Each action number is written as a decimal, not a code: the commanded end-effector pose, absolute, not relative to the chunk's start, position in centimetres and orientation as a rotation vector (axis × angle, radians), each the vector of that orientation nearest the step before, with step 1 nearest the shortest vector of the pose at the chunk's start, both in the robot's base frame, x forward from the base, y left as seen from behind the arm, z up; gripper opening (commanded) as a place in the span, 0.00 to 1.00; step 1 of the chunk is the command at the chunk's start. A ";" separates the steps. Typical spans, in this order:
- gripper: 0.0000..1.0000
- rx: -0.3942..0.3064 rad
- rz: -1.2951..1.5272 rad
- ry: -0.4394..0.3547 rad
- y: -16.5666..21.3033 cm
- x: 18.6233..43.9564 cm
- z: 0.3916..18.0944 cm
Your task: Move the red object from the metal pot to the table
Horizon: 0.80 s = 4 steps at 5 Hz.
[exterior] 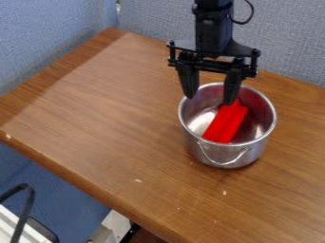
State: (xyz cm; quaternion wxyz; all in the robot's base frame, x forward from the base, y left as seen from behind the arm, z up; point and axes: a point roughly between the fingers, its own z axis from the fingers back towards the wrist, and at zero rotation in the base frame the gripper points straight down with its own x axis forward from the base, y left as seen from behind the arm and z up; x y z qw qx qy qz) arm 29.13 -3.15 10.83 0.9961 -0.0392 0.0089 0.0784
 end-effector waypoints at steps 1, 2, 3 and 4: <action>1.00 -0.080 0.148 -0.059 -3.3 29.6 12.3; 1.00 -0.075 0.133 -0.052 -3.8 29.4 11.5; 1.00 -0.064 0.111 -0.054 -4.6 29.3 10.4; 1.00 -0.052 0.099 -0.056 -5.4 29.4 9.5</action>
